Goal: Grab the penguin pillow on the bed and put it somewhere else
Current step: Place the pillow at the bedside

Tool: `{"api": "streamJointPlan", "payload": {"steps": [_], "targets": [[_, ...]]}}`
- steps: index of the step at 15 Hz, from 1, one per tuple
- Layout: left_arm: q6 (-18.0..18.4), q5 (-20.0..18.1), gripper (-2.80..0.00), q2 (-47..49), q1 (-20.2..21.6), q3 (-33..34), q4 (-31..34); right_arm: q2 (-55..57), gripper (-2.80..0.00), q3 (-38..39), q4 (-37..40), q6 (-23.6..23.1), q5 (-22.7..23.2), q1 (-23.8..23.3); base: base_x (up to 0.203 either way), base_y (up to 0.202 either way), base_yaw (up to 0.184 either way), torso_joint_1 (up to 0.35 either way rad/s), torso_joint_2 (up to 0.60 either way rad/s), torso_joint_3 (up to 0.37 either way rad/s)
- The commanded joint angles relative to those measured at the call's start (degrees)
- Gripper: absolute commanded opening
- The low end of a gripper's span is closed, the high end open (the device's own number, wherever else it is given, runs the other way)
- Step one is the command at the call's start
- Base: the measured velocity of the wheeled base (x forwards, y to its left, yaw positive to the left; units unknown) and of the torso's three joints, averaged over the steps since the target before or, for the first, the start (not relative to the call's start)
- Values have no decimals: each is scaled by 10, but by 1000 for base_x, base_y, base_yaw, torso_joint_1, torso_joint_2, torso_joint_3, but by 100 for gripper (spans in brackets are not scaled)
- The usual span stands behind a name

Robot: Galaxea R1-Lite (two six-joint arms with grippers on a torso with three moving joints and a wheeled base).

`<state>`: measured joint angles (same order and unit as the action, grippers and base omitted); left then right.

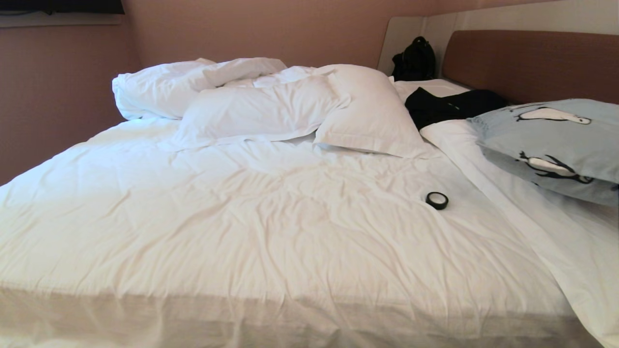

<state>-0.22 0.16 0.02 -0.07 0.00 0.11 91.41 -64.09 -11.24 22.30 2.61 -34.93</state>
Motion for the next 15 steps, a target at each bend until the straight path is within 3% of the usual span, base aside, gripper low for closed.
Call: {"api": "streamJointPlan", "payload": {"steps": [1, 5, 10, 15], "targets": [[0, 0, -280, 0, 0, 1, 1, 2, -280, -4, -6, 0, -135, -28, 0, 0, 0, 0, 0, 0], [0, 0, -280, 0, 0, 1, 0, 24, -280, -28, -9, 1, -160, -83, 0, 0, 0, 0, 0, 0], [0, 0, -280, 0, 0, 1, 0, 83, -280, -80, -25, 3, -160, -154, 0, 0, 0, 0, 0, 0], [0, 0, -280, 0, 0, 1, 0, 142, -280, -129, -26, 12, -157, -167, 0, 0, 0, 0, 0, 0]]}}
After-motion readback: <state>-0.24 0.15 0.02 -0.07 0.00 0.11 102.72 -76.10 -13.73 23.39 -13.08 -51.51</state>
